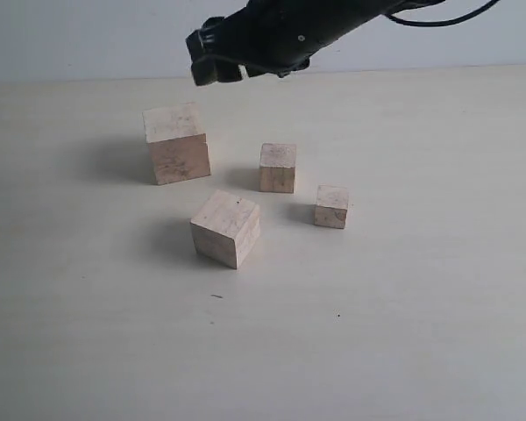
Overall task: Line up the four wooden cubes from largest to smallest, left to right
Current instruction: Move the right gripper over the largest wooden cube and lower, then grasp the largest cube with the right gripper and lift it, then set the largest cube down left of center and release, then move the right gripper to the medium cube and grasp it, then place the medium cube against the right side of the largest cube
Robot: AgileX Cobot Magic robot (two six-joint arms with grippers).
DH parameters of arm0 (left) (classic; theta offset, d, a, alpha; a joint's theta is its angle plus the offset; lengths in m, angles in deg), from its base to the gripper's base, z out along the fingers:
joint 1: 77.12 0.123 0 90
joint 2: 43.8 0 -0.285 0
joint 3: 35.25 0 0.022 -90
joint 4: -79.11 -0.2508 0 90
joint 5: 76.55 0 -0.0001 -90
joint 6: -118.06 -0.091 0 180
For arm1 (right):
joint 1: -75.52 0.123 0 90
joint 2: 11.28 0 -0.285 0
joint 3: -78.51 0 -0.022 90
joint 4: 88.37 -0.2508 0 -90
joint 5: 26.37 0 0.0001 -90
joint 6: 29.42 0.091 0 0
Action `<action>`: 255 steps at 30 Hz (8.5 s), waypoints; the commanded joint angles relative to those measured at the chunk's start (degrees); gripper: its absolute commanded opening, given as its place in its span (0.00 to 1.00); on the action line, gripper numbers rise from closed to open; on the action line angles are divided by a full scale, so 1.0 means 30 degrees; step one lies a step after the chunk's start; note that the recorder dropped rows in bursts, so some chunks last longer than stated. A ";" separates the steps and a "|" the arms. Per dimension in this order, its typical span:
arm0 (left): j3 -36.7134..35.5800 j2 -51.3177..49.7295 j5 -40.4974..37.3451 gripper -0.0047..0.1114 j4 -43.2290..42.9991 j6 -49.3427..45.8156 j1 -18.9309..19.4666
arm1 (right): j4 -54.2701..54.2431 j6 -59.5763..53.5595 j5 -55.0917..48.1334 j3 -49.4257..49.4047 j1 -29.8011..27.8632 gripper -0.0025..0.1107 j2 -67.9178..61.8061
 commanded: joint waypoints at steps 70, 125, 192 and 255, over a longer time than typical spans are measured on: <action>-0.0052 0.0099 0.0045 0.04 0.0162 -0.0012 -0.0003 | 1.2325 1.4214 -0.1194 1.2611 0.2732 0.40 -1.1616; -0.0052 0.0099 0.0045 0.04 0.0162 -0.0012 -0.0003 | 0.1321 -1.4070 -1.1060 1.2563 0.0527 0.02 -1.1759; -0.0052 0.0099 0.0117 0.04 0.0162 -0.0007 -0.0003 | 0.4864 -0.1835 -1.2882 0.7233 0.1061 0.95 -0.6892; -0.0052 0.0099 0.0117 0.04 0.0162 -0.0007 -0.0003 | 0.7000 -1.2979 -0.8078 0.5278 0.0909 0.02 -0.8828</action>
